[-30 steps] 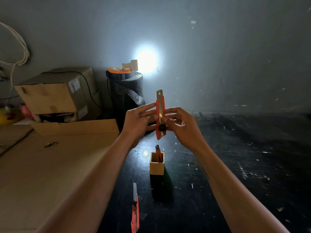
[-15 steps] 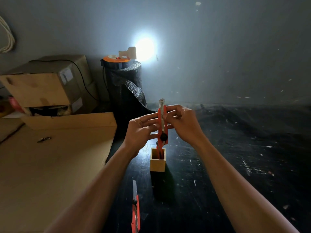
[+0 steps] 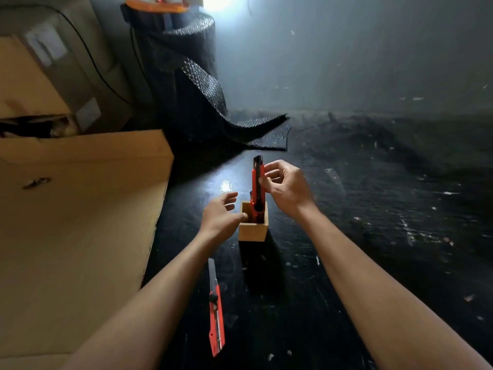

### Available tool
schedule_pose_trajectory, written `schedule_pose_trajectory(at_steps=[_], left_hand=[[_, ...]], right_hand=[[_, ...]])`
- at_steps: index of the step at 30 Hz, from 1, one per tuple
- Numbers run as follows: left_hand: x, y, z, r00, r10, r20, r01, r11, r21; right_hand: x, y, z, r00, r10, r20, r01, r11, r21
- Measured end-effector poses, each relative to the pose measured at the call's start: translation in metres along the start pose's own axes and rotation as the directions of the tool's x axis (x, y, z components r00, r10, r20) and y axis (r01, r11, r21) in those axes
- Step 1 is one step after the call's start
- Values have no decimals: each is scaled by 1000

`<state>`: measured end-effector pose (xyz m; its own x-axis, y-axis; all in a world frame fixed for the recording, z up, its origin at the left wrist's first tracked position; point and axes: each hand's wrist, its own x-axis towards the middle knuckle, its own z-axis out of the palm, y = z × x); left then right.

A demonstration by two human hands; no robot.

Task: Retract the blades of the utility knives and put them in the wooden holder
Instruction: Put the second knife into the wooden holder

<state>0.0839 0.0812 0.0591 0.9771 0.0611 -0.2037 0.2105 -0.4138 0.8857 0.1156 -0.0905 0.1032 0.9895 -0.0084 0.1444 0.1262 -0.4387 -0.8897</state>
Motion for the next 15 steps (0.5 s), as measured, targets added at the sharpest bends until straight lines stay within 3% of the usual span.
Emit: schedule_pose_trajectory(at_steps=[5,10,15], left_hand=[[25,-22,19,993,-92,73,85,992,97],[36,-38,29,981,-171,92,173,985,-6],[41,-56,33,984,-166,69,173,979,-105]], right_hand=[[15,39,25,999,46,22,-43,992,-118],[21,66,45,988,129,88,-112,978,-174],[23,81,61,969,219,111,-187,951,-245]])
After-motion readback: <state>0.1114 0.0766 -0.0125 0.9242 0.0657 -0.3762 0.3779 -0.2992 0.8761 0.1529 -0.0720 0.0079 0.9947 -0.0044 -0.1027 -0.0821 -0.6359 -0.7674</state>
